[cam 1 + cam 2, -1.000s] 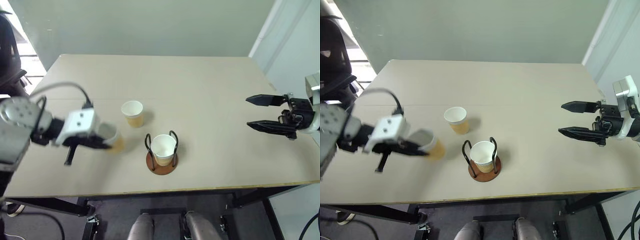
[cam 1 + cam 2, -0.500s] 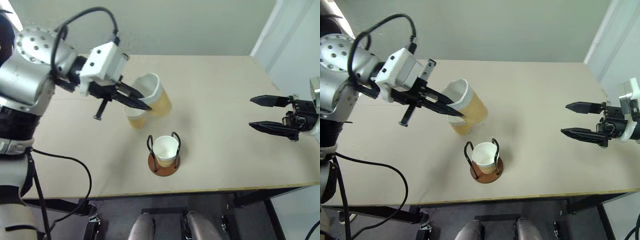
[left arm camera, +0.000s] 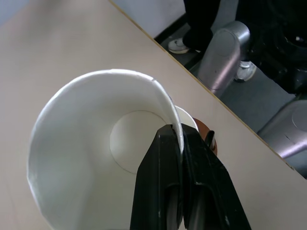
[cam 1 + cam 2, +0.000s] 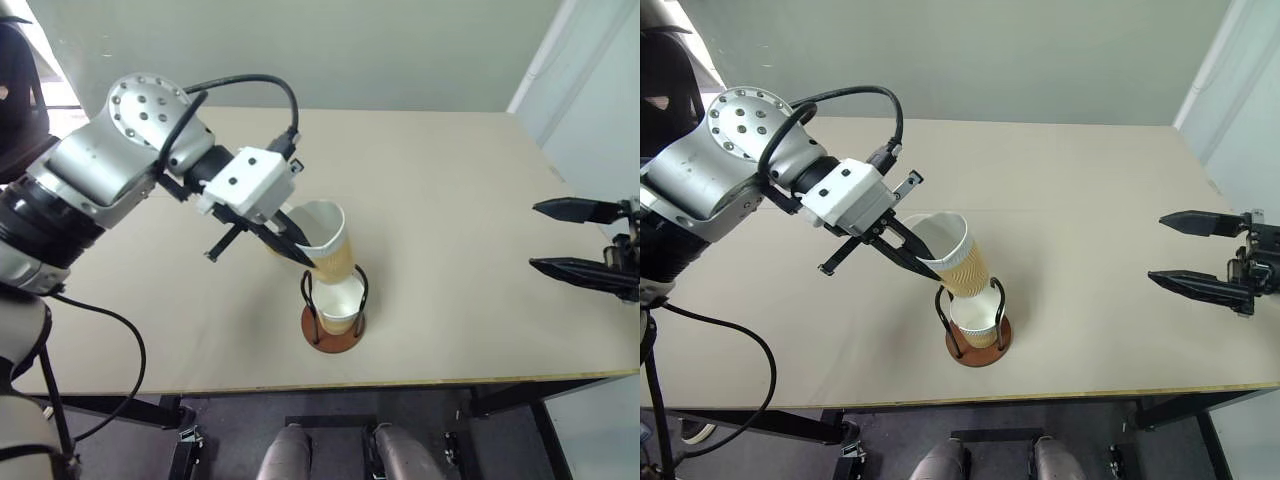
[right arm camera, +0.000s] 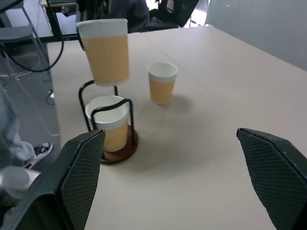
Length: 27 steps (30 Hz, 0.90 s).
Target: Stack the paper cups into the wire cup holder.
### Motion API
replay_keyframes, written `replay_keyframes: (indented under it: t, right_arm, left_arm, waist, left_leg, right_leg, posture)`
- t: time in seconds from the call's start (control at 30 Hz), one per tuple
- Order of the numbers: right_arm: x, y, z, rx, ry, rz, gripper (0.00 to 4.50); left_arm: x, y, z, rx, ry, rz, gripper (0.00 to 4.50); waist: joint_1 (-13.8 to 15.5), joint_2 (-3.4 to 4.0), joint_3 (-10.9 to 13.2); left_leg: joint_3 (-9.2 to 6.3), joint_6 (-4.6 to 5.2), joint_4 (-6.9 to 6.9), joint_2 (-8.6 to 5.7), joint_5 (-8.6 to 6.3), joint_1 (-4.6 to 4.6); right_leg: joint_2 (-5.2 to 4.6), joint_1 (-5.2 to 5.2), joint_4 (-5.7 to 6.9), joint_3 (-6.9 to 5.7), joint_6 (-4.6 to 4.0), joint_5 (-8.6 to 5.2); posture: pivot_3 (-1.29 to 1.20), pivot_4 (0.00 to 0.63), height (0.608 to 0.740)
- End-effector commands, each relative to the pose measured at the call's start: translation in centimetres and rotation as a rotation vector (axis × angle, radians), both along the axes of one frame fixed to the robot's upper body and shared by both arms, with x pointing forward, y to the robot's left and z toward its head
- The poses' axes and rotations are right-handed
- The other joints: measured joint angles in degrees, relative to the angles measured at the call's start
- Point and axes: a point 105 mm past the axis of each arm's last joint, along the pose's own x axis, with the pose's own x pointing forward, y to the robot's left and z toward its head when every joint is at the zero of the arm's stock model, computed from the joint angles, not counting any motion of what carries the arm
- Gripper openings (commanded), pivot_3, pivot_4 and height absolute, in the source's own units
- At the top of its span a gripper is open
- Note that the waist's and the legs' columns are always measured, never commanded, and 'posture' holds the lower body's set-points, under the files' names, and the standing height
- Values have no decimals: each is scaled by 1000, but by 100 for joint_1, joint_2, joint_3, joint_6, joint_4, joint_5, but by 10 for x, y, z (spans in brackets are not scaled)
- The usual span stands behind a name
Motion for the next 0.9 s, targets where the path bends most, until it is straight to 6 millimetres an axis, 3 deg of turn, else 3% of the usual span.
replay_keyframes:
  t: [0.03, 0.33, 0.9]
  right_arm:
    - [-10, 1, 15, -4, -63, -7, 4500]
    - [-15, 0, 12, 7, -60, -46, 4500]
    - [-18, -1, 10, 12, -66, -97, 4500]
  left_arm:
    - [-7, -2, 8, 10, -17, -71, 42]
    - [-7, -4, -6, 67, 6, -112, 42]
    - [0, -11, -24, 87, 1, -153, 42]
  waist:
    - [-1, 0, 0]
    - [-2, 0, 0]
    - [6, 2, 2]
  left_leg:
    - [2, 1, 0, -3, 0, -1]
    - [39, 35, 12, -20, -20, 2]
    - [50, 70, 90, -20, -56, -20]
  right_leg:
    - [0, 0, 0, 6, 4, -1]
    - [4, 2, -1, 85, 56, 5]
    - [2, 7, -2, 93, 78, 11]
  posture:
    - [0, 150, 740]
    - [0, 150, 740]
    - [0, 150, 740]
